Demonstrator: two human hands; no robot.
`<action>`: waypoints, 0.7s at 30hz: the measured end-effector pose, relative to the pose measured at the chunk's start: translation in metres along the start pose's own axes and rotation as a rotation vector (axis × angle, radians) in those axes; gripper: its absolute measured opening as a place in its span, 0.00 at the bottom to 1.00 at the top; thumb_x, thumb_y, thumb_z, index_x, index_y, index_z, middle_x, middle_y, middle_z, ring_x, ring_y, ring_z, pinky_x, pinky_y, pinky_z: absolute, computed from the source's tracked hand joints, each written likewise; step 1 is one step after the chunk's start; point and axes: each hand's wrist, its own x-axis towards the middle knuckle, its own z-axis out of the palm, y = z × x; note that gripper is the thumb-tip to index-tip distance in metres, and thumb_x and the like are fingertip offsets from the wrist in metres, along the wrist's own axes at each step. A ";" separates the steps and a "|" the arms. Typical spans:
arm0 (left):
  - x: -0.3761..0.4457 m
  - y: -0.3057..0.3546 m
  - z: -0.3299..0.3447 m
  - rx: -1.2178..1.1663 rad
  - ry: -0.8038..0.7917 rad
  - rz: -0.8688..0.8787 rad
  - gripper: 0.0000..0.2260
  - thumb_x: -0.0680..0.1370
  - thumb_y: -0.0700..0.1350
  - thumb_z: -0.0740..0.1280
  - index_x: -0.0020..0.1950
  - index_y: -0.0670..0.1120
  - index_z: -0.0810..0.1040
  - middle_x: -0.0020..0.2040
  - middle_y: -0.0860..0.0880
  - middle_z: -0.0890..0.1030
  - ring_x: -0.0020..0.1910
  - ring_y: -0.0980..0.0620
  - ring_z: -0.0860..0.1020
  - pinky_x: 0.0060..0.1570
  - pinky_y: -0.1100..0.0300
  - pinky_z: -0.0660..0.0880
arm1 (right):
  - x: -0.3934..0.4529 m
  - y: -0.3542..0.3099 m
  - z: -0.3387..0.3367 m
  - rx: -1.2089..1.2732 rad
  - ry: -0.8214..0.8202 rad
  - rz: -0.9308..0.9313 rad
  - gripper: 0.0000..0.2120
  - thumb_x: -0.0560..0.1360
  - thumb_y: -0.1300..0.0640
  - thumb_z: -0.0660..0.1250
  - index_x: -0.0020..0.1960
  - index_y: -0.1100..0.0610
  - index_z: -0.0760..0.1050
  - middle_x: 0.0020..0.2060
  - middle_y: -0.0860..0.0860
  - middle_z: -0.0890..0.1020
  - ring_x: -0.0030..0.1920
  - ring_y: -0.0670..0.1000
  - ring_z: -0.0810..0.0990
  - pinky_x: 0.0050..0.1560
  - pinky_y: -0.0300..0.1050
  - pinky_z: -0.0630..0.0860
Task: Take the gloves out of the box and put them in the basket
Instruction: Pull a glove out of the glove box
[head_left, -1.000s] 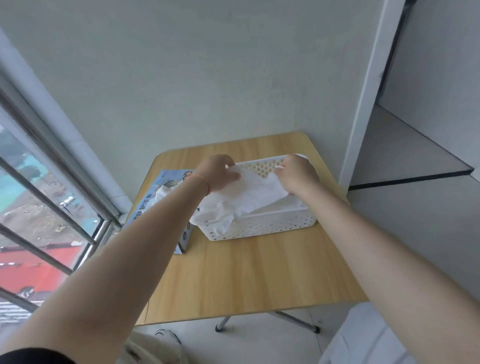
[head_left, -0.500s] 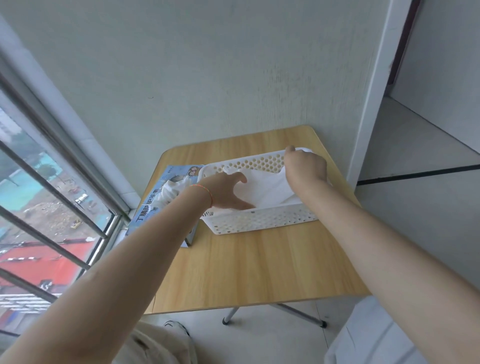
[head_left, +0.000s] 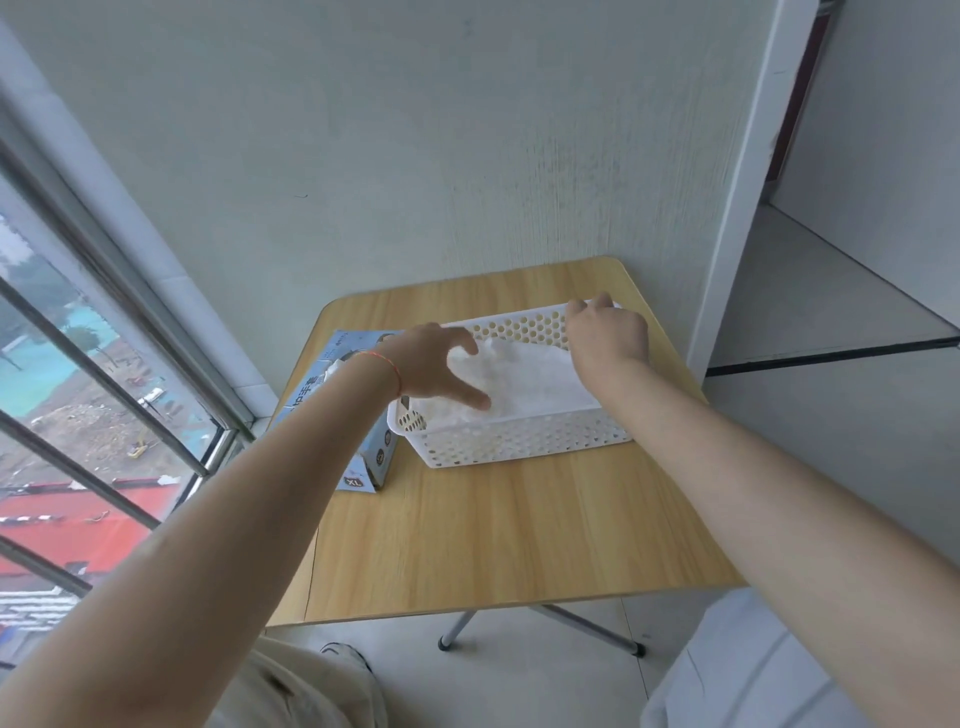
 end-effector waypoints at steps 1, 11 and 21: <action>0.001 0.000 0.005 0.088 -0.080 -0.020 0.36 0.67 0.64 0.75 0.72 0.58 0.67 0.62 0.50 0.73 0.57 0.48 0.76 0.58 0.50 0.76 | 0.001 -0.003 -0.002 0.014 0.030 0.000 0.24 0.69 0.67 0.68 0.63 0.61 0.66 0.53 0.56 0.74 0.29 0.47 0.67 0.24 0.41 0.56; -0.032 -0.058 -0.009 -0.375 0.556 -0.144 0.04 0.77 0.47 0.67 0.44 0.53 0.80 0.38 0.52 0.79 0.37 0.51 0.77 0.36 0.62 0.70 | 0.005 -0.090 -0.036 0.640 0.087 -0.321 0.05 0.77 0.59 0.59 0.47 0.56 0.73 0.45 0.51 0.77 0.44 0.54 0.76 0.42 0.49 0.75; -0.058 -0.136 0.029 -0.362 0.275 -0.275 0.25 0.75 0.51 0.71 0.70 0.50 0.71 0.67 0.47 0.72 0.57 0.48 0.74 0.50 0.59 0.71 | 0.009 -0.184 -0.046 0.693 -0.098 -0.457 0.12 0.77 0.53 0.64 0.60 0.53 0.74 0.57 0.51 0.76 0.57 0.54 0.75 0.57 0.49 0.74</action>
